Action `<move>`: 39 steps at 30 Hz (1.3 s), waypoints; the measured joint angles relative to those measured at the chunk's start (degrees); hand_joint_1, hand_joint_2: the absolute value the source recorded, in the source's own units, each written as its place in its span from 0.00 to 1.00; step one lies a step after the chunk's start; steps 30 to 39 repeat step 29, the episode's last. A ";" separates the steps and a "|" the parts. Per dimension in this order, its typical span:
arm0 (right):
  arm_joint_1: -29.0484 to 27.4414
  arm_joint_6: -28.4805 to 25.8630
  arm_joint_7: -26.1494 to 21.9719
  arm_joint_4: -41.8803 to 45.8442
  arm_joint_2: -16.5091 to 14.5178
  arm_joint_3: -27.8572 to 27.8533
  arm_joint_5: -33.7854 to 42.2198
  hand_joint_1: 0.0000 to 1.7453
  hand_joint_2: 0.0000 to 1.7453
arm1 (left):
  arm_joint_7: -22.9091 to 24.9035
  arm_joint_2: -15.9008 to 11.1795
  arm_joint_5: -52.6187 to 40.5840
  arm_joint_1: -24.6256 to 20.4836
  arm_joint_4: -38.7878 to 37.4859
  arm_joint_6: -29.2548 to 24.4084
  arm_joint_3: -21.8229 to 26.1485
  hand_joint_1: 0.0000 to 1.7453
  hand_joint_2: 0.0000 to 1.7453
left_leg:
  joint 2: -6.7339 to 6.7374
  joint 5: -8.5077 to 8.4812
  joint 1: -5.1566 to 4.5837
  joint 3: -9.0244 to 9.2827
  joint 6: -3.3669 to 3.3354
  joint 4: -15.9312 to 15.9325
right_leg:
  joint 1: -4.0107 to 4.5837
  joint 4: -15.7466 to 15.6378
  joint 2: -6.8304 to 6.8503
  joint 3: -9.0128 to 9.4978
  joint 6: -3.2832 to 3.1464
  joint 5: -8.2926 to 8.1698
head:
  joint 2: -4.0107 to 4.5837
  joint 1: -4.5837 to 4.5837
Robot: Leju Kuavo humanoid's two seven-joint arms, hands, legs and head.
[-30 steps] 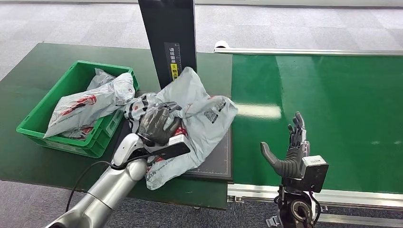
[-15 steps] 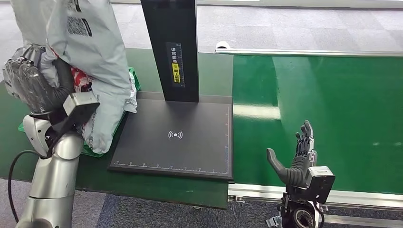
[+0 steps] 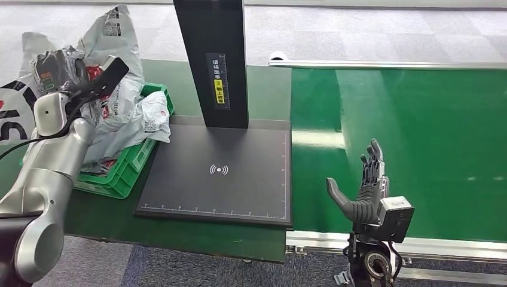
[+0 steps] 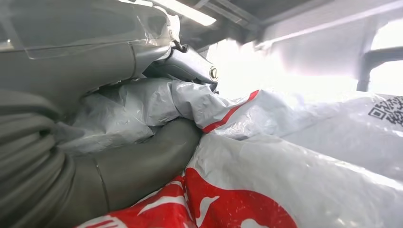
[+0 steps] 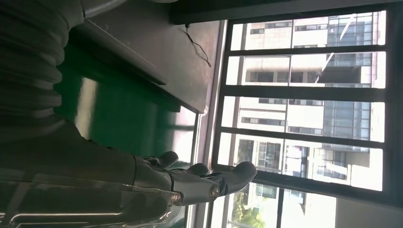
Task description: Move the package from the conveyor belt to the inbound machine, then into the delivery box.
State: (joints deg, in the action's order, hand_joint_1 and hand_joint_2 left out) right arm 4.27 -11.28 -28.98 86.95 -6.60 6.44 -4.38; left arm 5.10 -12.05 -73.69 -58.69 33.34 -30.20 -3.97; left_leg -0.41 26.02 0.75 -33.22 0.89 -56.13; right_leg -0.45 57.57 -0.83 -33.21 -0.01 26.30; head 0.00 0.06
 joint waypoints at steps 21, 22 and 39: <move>0.32 0.01 0.01 -0.78 0.01 0.51 -0.17 0.00 1.00 | -1.24 -5.56 4.23 -0.04 -12.33 5.27 3.47 0.00 1.00 | -0.08 0.00 0.02 -0.13 0.00 0.01 | 0.02 0.00 0.02 -0.08 0.00 0.01 | 0.00 -0.01; 0.34 0.05 0.03 -0.79 0.00 0.51 -0.28 0.00 1.00 | -1.93 -5.53 4.71 -0.01 -12.32 5.23 3.85 0.00 1.00 | -0.09 0.00 0.01 -0.13 0.00 0.00 | 0.01 0.00 0.02 -0.08 0.00 0.01 | 0.00 -0.02; 0.18 -0.35 0.17 -0.79 -0.01 -0.13 -0.92 0.00 1.00 | -12.85 -3.82 14.06 0.01 -10.68 7.61 7.91 0.00 1.00 | -0.14 -0.01 0.01 -0.12 0.00 -0.01 | 0.00 -0.01 0.04 -0.09 0.00 0.00 | 0.00 -0.01</move>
